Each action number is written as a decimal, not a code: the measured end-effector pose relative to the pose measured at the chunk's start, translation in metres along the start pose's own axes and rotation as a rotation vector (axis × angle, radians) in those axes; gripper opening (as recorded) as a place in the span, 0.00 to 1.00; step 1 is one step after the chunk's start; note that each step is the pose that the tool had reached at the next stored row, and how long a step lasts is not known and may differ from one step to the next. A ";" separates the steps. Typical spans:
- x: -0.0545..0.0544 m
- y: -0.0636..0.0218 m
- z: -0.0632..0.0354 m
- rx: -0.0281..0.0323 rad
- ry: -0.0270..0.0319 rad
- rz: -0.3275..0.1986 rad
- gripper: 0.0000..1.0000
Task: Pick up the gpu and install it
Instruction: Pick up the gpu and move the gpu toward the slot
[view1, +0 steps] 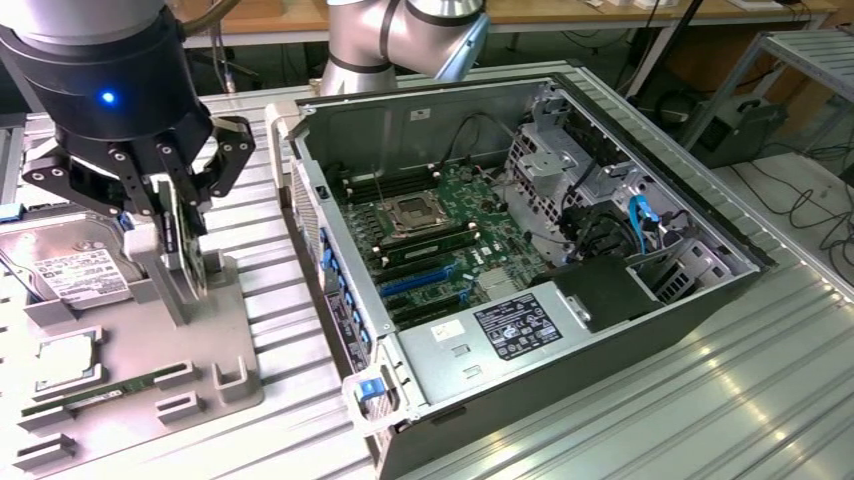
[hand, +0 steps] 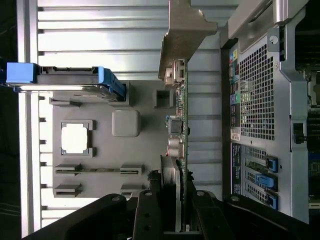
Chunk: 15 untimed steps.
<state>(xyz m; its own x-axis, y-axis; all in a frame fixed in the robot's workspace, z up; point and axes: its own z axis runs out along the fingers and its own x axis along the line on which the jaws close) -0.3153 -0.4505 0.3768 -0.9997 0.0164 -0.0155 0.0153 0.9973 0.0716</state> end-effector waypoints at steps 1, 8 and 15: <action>0.000 0.0001 -0.0012 0.0000 0.0000 0.000 0.27; 0.000 0.0007 -0.0101 0.0000 0.0000 0.000 0.27; 0.000 0.0014 -0.0190 0.0000 0.0000 0.000 0.27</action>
<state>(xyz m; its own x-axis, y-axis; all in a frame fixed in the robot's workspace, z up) -0.3152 -0.4505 0.3958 -0.9997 0.0164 -0.0156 0.0152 0.9973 0.0717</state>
